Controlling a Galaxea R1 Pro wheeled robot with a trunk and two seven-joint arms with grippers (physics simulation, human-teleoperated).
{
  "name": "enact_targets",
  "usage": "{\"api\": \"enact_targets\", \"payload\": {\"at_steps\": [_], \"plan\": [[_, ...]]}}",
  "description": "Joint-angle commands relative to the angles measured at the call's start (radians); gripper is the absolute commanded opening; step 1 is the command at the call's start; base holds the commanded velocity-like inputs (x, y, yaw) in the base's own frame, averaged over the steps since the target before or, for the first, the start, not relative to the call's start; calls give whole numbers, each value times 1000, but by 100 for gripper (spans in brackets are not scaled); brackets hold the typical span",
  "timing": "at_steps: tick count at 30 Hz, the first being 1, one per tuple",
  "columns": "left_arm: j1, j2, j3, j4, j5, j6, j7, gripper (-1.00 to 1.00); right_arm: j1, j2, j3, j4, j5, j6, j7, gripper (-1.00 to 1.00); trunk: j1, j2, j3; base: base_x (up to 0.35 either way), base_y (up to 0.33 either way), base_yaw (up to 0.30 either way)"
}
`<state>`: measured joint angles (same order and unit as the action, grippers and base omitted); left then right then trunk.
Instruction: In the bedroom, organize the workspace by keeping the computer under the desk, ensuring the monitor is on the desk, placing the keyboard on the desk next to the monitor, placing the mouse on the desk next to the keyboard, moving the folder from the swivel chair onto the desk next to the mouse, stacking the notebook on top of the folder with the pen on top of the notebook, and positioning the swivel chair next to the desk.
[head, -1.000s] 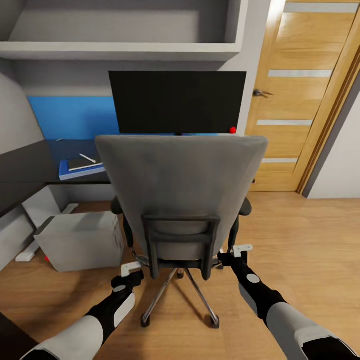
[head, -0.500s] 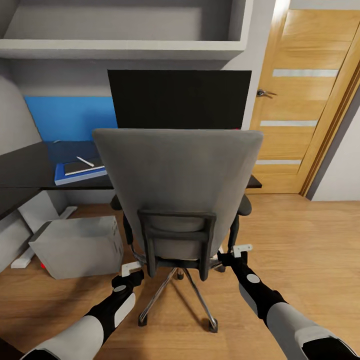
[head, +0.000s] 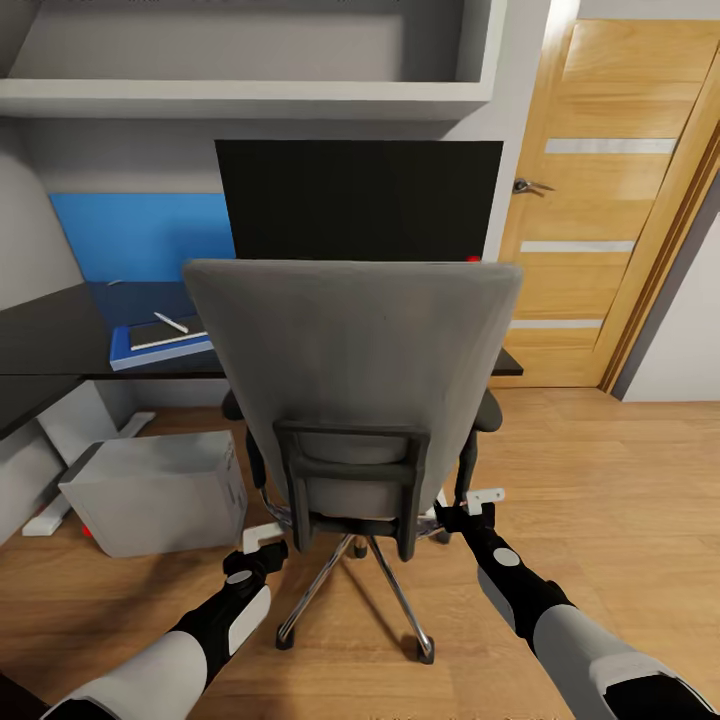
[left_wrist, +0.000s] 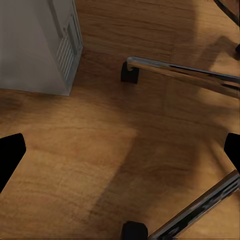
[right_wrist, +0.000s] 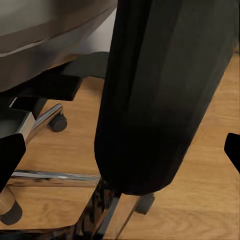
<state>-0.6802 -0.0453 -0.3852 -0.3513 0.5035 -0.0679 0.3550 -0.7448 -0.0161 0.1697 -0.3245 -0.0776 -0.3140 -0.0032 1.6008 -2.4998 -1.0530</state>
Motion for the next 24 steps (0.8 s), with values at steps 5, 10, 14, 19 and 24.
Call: {"api": "enact_targets", "payload": {"at_steps": [5,10,14,19,24], "plan": [[-1,1,-8,1,10,-5,6,100,-1,-1,7,2,-8,-3,-1,100,0,0,-1,-222,0,0],[-1,1,-8,1,10,-6,6,100,-1,-1,7,10,-7,-3,-1,100,0,0,-1,-324,0,0],[-1,1,-9,1,10,-6,5,100,-1,-1,7,11,-7,-3,-1,100,0,0,-1,-219,0,0],[-1,1,-9,0,10,-6,6,100,-1,-1,7,12,-7,-3,-1,100,0,0,-1,-126,0,0],[-1,1,-9,1,10,-5,6,100,-1,-1,7,12,-7,-3,-1,100,0,0,-1,-275,0,0]]}}
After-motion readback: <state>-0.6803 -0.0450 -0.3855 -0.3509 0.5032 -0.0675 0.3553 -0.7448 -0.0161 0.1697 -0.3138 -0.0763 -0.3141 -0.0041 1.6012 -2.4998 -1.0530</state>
